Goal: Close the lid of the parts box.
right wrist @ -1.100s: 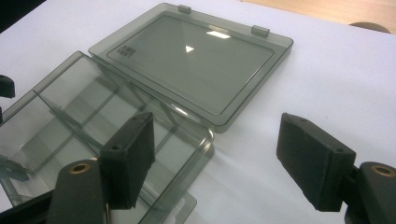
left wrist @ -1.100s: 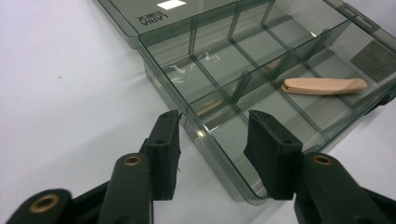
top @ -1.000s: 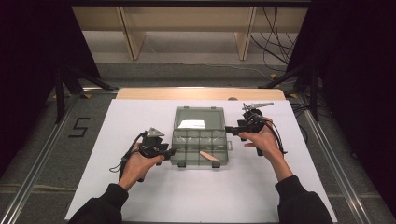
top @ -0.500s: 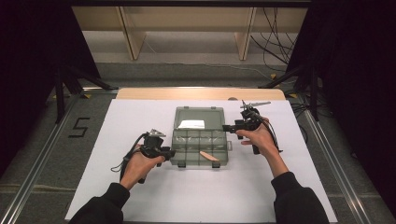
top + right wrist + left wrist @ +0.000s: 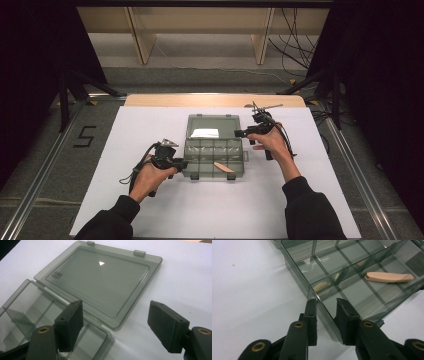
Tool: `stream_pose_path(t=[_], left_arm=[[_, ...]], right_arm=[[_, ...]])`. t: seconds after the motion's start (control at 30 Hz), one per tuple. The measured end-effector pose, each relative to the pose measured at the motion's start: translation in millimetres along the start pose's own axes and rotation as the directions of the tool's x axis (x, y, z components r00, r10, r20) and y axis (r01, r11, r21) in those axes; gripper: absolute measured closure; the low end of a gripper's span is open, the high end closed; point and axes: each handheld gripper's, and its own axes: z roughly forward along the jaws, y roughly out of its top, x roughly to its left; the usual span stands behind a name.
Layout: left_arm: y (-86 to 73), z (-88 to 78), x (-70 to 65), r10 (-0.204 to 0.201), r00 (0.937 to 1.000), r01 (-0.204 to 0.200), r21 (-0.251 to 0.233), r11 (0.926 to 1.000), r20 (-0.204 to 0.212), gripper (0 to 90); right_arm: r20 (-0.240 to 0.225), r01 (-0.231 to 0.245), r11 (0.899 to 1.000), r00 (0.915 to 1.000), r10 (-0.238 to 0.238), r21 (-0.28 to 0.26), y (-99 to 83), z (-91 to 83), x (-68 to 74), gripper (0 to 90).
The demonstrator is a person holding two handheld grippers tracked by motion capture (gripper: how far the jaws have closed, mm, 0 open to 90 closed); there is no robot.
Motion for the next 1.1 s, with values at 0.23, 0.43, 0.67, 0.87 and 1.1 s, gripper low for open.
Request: stream_pose_path(t=[0.23,0.43,0.67,0.87,1.1], left_arm=[[0.1,-0.8,1.1,0.009,1.0,-0.009,0.011,0.9999,0.001,70.9],[0.4,-2.3,2.8,0.035,0.9994,-0.035,0.032,0.9989,0.001,71.0],[0.0,-0.1,0.0,0.001,1.0,-0.001,0.001,1.0,-0.001,71.0],[0.4,-2.3,2.7,0.032,0.9995,-0.032,0.03,0.999,0.001,71.1],[0.3,-2.3,2.4,0.029,0.9996,-0.029,0.028,0.9992,0.001,71.2]], right_arm=[[0.006,-0.029,0.999,0.9996,0.029,0.036,9.0,11.1,-0.1,29.4],[0.013,-0.053,0.997,0.9985,0.053,0.049,11.6,17.5,-1.3,30.0],[0.017,-0.04,0.997,0.9991,0.039,0.072,17.1,18.4,-2.6,30.4],[0.006,-0.058,0.995,0.9983,0.057,0.081,21.2,21.3,1.8,30.1],[0.016,-0.05,0.994,0.9987,0.049,0.098,24.2,26.0,1.2,30.2]])
